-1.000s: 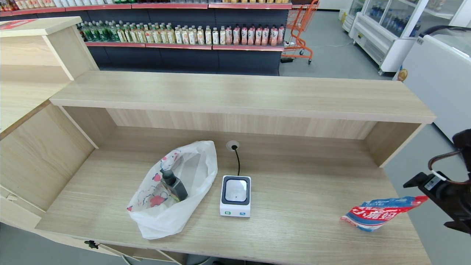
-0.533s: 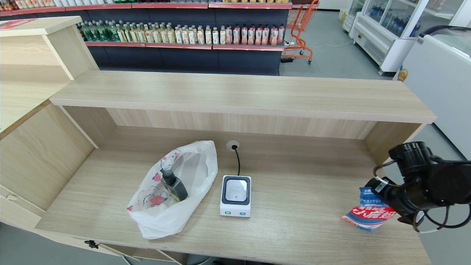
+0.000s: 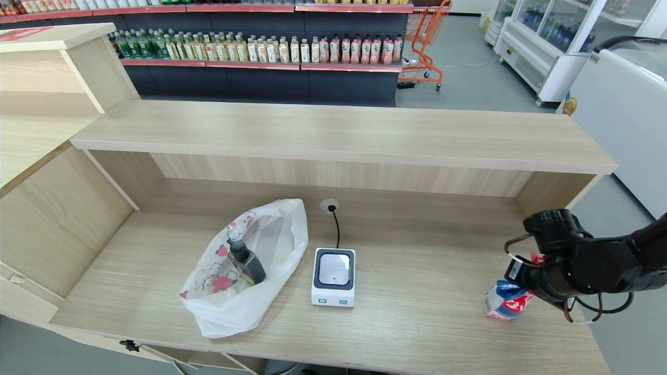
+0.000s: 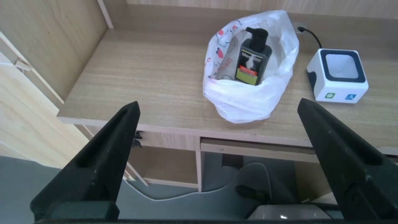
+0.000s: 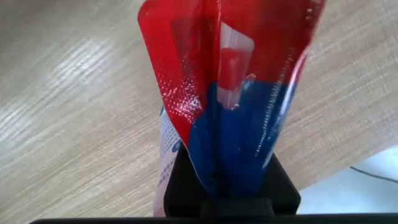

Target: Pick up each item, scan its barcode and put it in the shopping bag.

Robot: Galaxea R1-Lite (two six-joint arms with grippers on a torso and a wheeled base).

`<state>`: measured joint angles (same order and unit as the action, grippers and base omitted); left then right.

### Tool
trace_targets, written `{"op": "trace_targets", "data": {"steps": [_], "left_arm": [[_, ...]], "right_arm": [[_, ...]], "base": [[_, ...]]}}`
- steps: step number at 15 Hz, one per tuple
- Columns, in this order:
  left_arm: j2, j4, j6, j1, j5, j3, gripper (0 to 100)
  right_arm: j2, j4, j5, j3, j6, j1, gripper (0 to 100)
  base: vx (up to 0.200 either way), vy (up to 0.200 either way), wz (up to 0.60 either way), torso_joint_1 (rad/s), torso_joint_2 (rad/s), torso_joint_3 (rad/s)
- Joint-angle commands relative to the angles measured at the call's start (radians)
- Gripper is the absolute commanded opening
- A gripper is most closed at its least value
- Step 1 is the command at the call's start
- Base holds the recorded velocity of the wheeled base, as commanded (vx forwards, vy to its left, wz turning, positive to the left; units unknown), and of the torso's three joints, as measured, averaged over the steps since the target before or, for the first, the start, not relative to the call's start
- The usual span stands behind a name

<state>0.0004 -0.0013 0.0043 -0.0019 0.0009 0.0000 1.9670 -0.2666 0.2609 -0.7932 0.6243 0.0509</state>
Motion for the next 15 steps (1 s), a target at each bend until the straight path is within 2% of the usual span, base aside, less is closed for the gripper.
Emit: {"op": "trace_targets", "data": {"steps": [1,2,3,5,6,7,8,10,11,15], "left_arm": [[0.000,0.000,0.000,-0.001,0.001,0.000,100],[0.000,0.000,0.000,-0.001,-0.001,0.000,100],[0.000,0.000,0.000,-0.001,0.001,0.000,100],[0.000,0.000,0.000,0.000,-0.001,0.000,100],[0.000,0.000,0.000,-0.001,-0.001,0.000,100],[0.000,0.000,0.000,0.000,-0.001,0.000,100],[0.000,0.000,0.000,0.000,0.001,0.000,100],[0.000,0.000,0.000,-0.001,0.001,0.000,100],[0.000,0.000,0.000,-0.001,-0.001,0.000,100],[0.001,0.000,0.000,0.000,-0.001,0.000,100]], "right_arm": [[-0.109,-0.082,-0.061,0.008,-0.109,0.014,0],[-0.178,-0.120,-0.147,0.028,-0.179,0.015,0],[-0.270,-0.171,-0.308,0.063,-0.285,0.012,0],[-0.439,-0.275,-0.759,0.149,-0.474,-0.023,0],[-0.474,-0.303,-0.940,0.169,-0.538,-0.046,0],[-0.501,-0.319,-1.075,0.178,-0.578,-0.063,0],[-0.543,-0.355,-1.287,0.180,-0.597,-0.071,0],[-0.588,-0.373,-1.427,0.180,-0.597,-0.051,0],[-0.606,-0.372,-1.460,0.180,-0.595,-0.040,0],[-0.672,-0.309,-1.483,0.180,-0.552,0.058,0]], "base": [[0.000,0.000,0.00,0.000,0.00,0.000],[0.000,0.000,0.00,0.000,0.00,0.000],[0.000,0.000,0.00,0.000,0.00,0.000],[0.000,0.000,0.00,0.000,0.00,0.000],[0.000,0.000,0.00,0.000,0.00,0.000],[0.000,0.000,0.00,0.000,0.00,0.000],[0.000,0.000,0.00,0.000,0.00,0.000],[0.000,0.000,0.00,0.000,0.00,0.000],[0.000,0.000,0.00,0.000,0.00,0.000],[0.000,0.000,0.00,0.000,0.00,0.000]]}}
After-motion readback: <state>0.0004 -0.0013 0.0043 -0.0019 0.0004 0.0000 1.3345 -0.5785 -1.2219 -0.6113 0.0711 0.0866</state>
